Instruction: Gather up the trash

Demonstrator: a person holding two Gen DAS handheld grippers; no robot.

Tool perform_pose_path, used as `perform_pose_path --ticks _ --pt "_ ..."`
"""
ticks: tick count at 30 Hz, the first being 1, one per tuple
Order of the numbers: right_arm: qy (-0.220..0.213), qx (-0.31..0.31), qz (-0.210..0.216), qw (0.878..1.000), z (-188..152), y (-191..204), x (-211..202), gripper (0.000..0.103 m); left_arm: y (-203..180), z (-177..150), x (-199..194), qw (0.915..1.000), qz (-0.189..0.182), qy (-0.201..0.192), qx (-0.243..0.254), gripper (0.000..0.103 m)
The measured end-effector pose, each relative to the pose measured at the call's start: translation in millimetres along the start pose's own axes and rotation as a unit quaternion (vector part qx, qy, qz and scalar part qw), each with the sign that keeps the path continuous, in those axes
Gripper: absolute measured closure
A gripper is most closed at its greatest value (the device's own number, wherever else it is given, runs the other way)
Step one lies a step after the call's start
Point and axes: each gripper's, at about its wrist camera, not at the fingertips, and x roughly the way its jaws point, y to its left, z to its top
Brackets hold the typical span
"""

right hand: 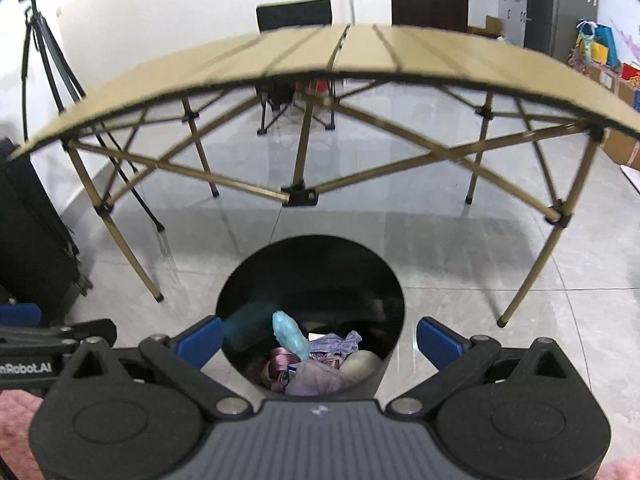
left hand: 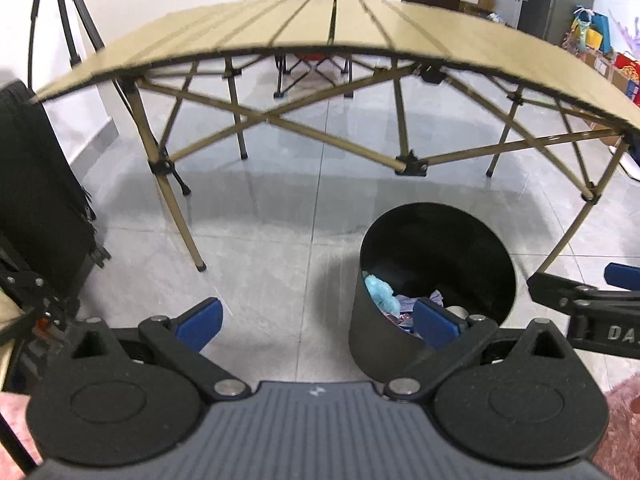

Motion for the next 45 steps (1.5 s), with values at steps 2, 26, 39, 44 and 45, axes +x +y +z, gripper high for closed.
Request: perform_pose_path --ticks 2,26,39,44,45 --pt "-0.012 0.003 0.004 1.0 -3.8 -4.1 -22.3 0.0 -3.0 -5.0 -20.7 0.9999 -0.001 -0.015 0.007 0.0" --pt "-0.061 -0.003 0.028 0.998 -62.4 -4.7 -181.4 0.0 -7.0 -59.7 -152.2 0.9969 -0.03 -0.064 0.036 0.0" --pt "-0.072 -0.005 0.03 0.997 -67.1 -1.6 -193.7 0.0 -6.5 -63.7 -158.9 0.9966 -0.029 -0.069 0.034 0.0" --pt "-0.073 -0.005 0.03 0.997 -67.3 -1.3 -193.9 0.0 -5.5 -63.4 -158.7 0.9966 -0.03 -0.069 0.034 0.0" --pt "-0.073 -0.005 0.03 0.997 -67.2 -1.4 -194.2 0.0 -5.1 -63.3 -159.0 0.9966 -0.03 -0.069 0.034 0.0"
